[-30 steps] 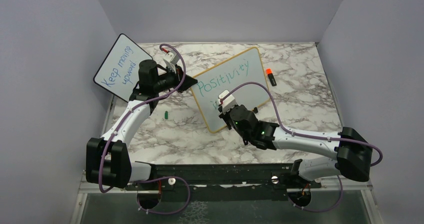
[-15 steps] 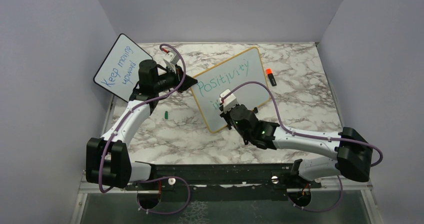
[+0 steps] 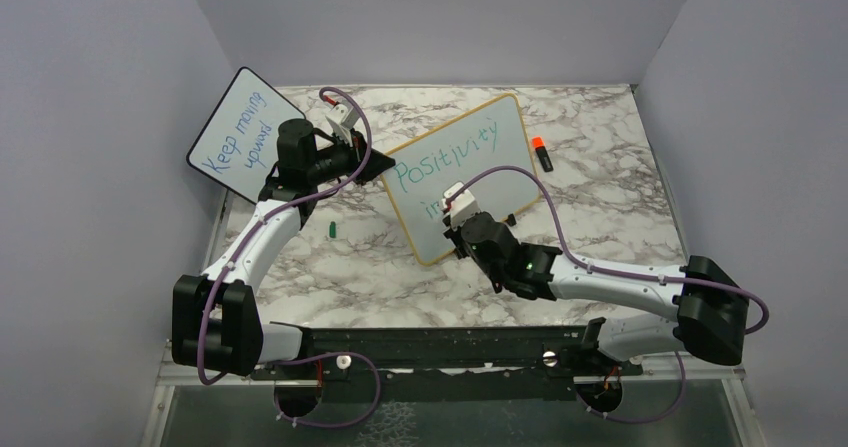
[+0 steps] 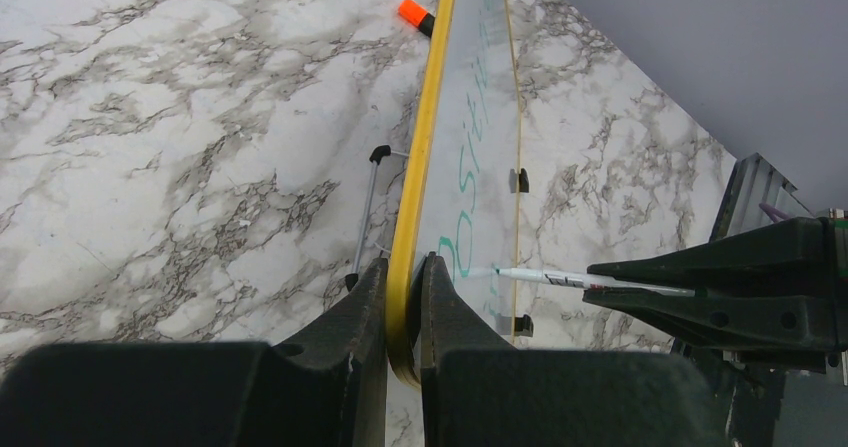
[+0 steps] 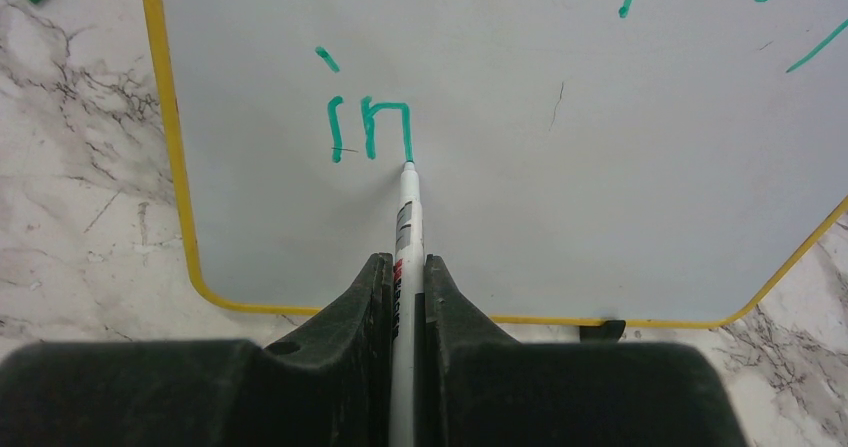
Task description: Write a sentence on the whiteboard
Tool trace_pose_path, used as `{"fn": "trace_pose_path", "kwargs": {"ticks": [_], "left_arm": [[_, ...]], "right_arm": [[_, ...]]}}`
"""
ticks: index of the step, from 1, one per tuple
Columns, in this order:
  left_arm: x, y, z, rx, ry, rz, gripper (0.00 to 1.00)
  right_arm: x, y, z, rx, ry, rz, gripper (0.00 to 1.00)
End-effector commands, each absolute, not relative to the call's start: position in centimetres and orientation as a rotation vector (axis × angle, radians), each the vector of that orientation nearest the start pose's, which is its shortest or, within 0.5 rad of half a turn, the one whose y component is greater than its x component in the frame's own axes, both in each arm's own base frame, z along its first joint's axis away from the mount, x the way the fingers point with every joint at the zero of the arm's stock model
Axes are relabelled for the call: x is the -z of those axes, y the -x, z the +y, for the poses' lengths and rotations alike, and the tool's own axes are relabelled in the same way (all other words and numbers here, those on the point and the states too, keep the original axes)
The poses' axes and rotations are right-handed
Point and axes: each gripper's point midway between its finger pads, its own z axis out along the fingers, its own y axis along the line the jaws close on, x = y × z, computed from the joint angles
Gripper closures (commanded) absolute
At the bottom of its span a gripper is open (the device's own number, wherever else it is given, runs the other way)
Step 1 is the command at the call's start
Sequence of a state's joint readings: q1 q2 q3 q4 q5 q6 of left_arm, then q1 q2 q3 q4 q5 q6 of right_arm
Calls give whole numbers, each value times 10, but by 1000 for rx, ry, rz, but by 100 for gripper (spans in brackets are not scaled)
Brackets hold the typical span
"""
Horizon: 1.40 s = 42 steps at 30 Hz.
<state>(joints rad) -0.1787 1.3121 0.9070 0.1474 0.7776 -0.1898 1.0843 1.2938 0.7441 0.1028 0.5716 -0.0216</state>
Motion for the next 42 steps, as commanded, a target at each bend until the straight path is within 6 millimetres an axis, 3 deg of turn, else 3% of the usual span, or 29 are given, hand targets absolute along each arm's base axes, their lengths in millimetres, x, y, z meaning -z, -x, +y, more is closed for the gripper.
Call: {"fn": "trace_pose_path", "kwargs": {"ticks": [1, 9, 15, 22, 42], "left_arm": [[-191, -348, -187, 897, -539, 1930, 100], [-191, -348, -187, 895, -538, 1932, 100], [-191, -348, -187, 895, -539, 1932, 100], [-190, -348, -187, 895, -538, 1935, 100], [-190, -348, -187, 895, -542, 1934, 100]], "right_arm": [[-156, -256, 275, -124, 687, 1830, 100], [-183, -261, 278, -152, 643, 1762, 100], [-195, -267, 270, -151, 599, 1739, 100], [-196, -278, 255, -140, 562, 1742, 100], [-181, -290, 259, -157, 569, 1764, 100]]}}
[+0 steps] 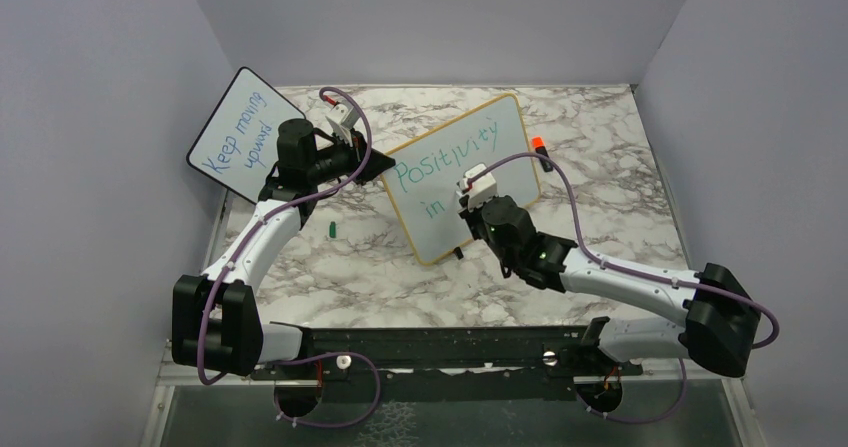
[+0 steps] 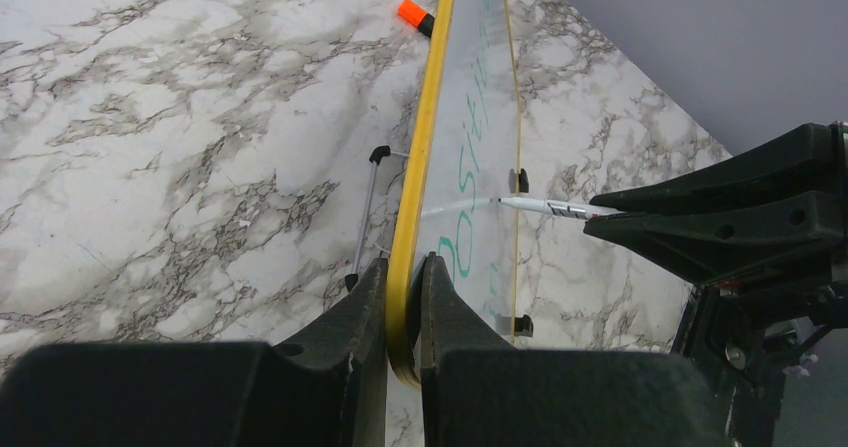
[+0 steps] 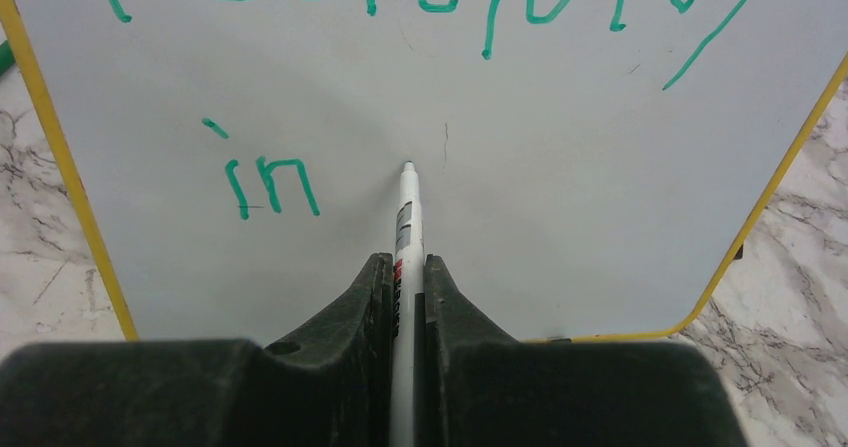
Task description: Write a sentence on the whiteboard
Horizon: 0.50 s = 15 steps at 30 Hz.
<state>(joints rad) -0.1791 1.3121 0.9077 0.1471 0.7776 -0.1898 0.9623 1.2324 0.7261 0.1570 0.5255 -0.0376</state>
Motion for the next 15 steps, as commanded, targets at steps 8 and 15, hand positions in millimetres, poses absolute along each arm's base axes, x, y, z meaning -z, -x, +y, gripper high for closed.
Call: {"fn": "trace_pose_path", "kwargs": {"ticks": [8, 15], "left_arm": [[-190, -349, -187, 896, -544, 1932, 100], [-189, -348, -187, 897, -543, 1934, 100]], "right_arm": [[-178, -295, 261, -156, 572, 1764, 100], [-181, -295, 266, -178, 586, 1751, 100]]}}
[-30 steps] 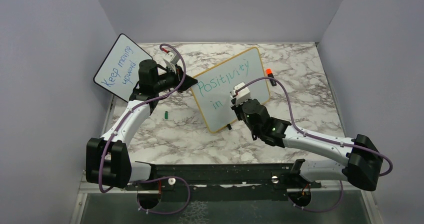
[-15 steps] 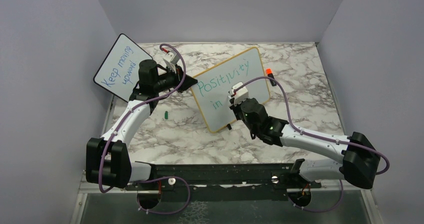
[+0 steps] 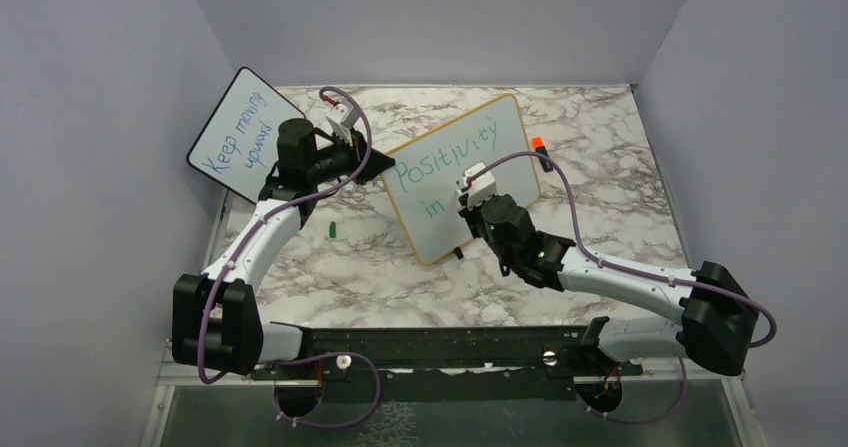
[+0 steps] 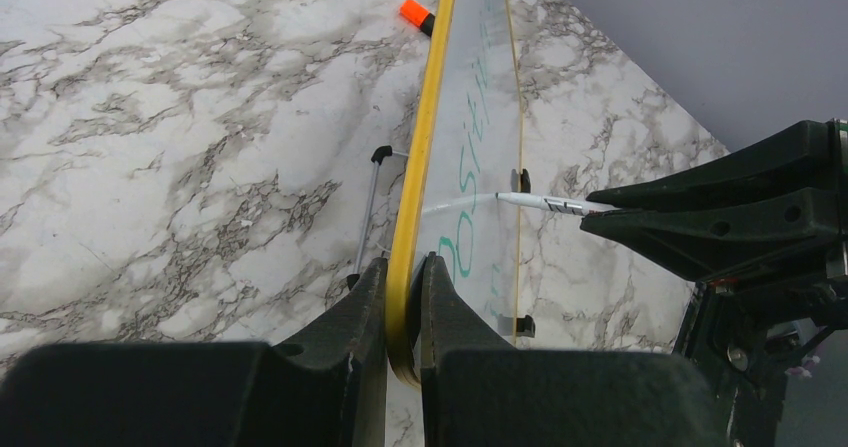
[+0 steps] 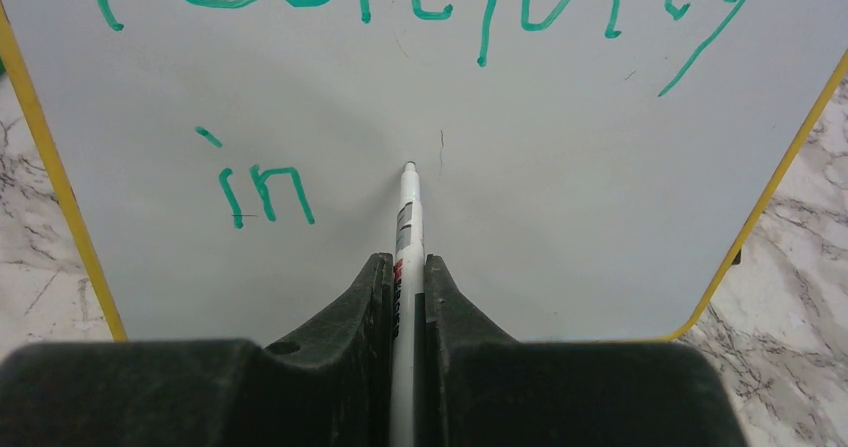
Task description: Write a sentence on the whiteboard
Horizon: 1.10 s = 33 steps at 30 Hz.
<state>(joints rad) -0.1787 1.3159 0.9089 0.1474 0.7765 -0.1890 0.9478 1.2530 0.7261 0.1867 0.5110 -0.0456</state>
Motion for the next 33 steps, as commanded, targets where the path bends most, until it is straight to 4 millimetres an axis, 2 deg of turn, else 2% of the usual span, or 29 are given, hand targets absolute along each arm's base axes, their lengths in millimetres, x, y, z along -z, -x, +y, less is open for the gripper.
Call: {"fn": "trace_pose_path", "kwargs": {"ticks": [1, 11, 27, 33], "left_arm": [[-189, -348, -187, 898, -544, 1934, 100], [-189, -348, -187, 897, -542, 1936, 100], [-188, -348, -187, 894, -540, 1938, 100], [-189, -349, -186, 892, -541, 1938, 100]], "right_arm": [[-182, -294, 267, -187, 594, 1746, 100], [-183, -288, 272, -235, 624, 1737, 100], [-151, -272, 260, -209, 714, 1839, 100], [-149, -276, 252, -153, 698, 1838, 100]]}}
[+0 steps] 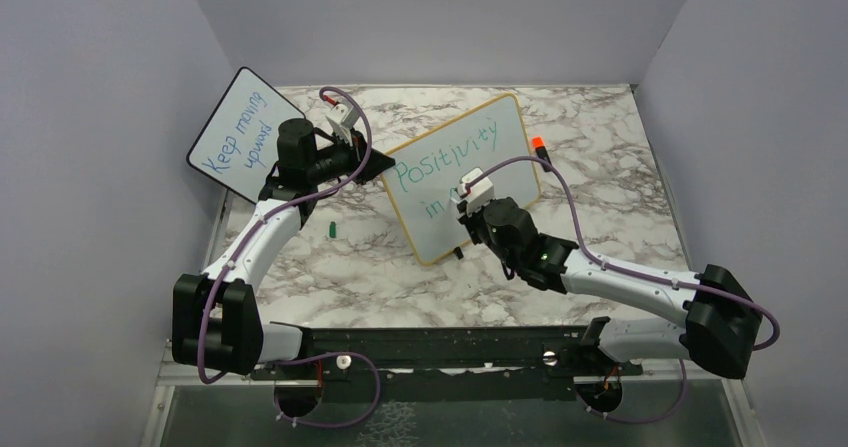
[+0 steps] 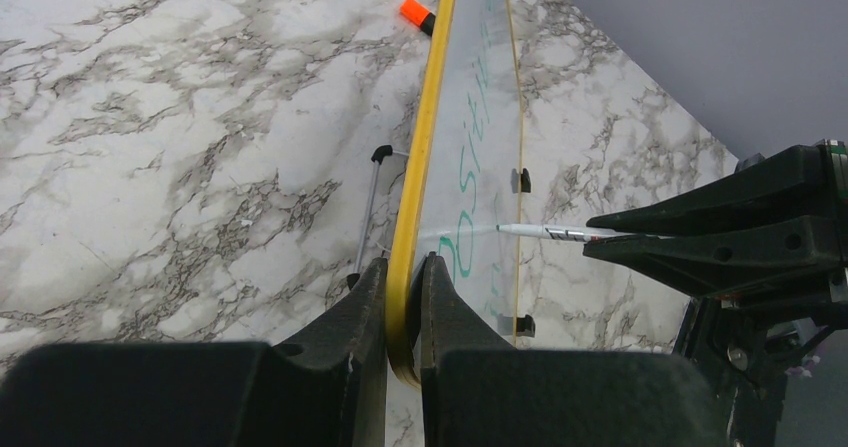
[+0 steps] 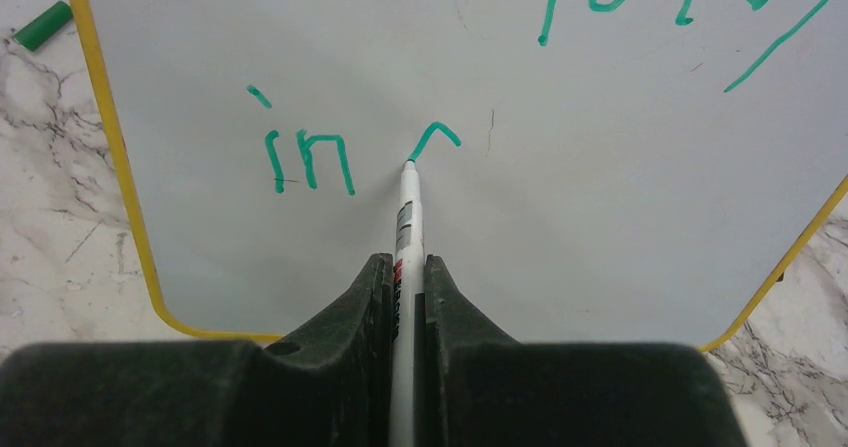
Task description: Write a sentence on the whiteboard
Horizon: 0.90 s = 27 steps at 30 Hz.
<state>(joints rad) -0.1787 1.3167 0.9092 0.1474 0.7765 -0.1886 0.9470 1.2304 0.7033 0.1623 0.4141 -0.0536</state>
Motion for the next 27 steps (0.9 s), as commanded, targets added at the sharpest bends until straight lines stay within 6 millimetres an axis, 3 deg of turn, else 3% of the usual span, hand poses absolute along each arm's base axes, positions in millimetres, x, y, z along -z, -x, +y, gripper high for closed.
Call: {"fn": "trace_pose_path", "kwargs": {"ticks": [1, 27], "left_arm": [[-188, -349, -186, 892, -541, 1939, 100], [-188, -349, -187, 895, -542, 1938, 100]], "right_arm": [[-150, -277, 251, -143, 693, 1836, 100], [-160, -289, 236, -91, 646, 1817, 100]]}}
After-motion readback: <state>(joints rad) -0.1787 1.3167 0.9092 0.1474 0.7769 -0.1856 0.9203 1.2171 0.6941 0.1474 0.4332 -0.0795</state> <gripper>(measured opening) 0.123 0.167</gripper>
